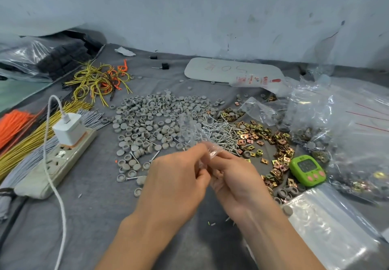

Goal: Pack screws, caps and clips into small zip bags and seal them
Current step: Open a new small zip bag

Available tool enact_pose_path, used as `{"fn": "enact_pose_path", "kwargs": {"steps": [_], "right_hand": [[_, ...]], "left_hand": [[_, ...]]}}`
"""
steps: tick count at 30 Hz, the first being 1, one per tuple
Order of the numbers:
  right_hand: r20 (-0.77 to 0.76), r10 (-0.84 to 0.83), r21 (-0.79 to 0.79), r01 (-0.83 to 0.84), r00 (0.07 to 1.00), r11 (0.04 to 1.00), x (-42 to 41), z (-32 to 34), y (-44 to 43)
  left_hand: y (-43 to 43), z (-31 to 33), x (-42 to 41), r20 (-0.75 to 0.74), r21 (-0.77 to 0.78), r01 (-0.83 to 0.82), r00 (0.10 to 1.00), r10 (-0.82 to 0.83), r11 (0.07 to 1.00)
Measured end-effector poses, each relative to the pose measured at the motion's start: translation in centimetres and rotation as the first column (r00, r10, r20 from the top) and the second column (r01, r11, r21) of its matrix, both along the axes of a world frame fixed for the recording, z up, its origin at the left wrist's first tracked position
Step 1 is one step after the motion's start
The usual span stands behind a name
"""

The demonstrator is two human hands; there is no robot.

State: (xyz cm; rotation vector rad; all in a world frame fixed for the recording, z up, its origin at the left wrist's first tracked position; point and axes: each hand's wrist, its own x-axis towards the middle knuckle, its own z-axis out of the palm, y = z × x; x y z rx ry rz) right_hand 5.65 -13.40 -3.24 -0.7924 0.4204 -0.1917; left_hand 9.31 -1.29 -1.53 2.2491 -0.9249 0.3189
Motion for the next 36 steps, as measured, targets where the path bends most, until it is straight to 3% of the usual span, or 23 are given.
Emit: {"fn": "enact_pose_path", "kwargs": {"steps": [6,10,14,20,22,26,30,33,36], "right_hand": [[0.037,-0.034,0.185,0.027,0.999,0.982,0.4,0.0,0.1],[0.043,0.064,0.018,-0.064,0.997,0.998,0.1,0.2,0.3],[-0.068,0.044,-0.23,-0.059,0.997,0.971,-0.2,-0.1,0.6],[0.0,0.197,-0.236,-0.192,0.98,0.953,0.0,0.3,0.6],[0.017,0.259,-0.238,-0.248,0.966,0.939,0.0,0.5,0.4],[0.02,0.15,-0.226,-0.142,0.989,0.964,0.3,0.3,0.0],[0.007,0.203,-0.233,-0.196,0.979,0.952,0.1,0.5,-0.1],[0.006,0.171,-0.193,-0.166,0.985,0.967,0.1,0.5,-0.2],[0.019,0.241,-0.18,-0.234,0.97,0.955,-0.3,0.7,-0.3]], "left_hand": [[-1.2,0.2,-1.7,0.091,-0.003,0.064,0.994,-0.063,0.998],[-1.5,0.0,-1.9,0.103,-0.006,0.103,0.989,-0.102,0.995],[-0.9,-0.1,-1.0,0.004,-0.015,0.072,0.997,-0.072,0.997],[0.3,0.0,0.6,-0.113,-0.013,0.003,0.994,-0.004,1.0],[0.8,-0.1,1.3,-0.092,0.004,-0.001,0.996,0.001,1.0],[1.3,-0.6,1.6,-0.004,0.083,0.045,0.999,-0.045,0.996],[1.3,-0.7,1.5,0.119,0.173,0.007,0.993,-0.028,0.985],[0.8,-0.7,1.1,0.234,0.216,0.039,0.968,-0.091,0.976],[0.6,-0.9,0.6,0.317,0.305,0.061,0.935,-0.161,0.95]]}}
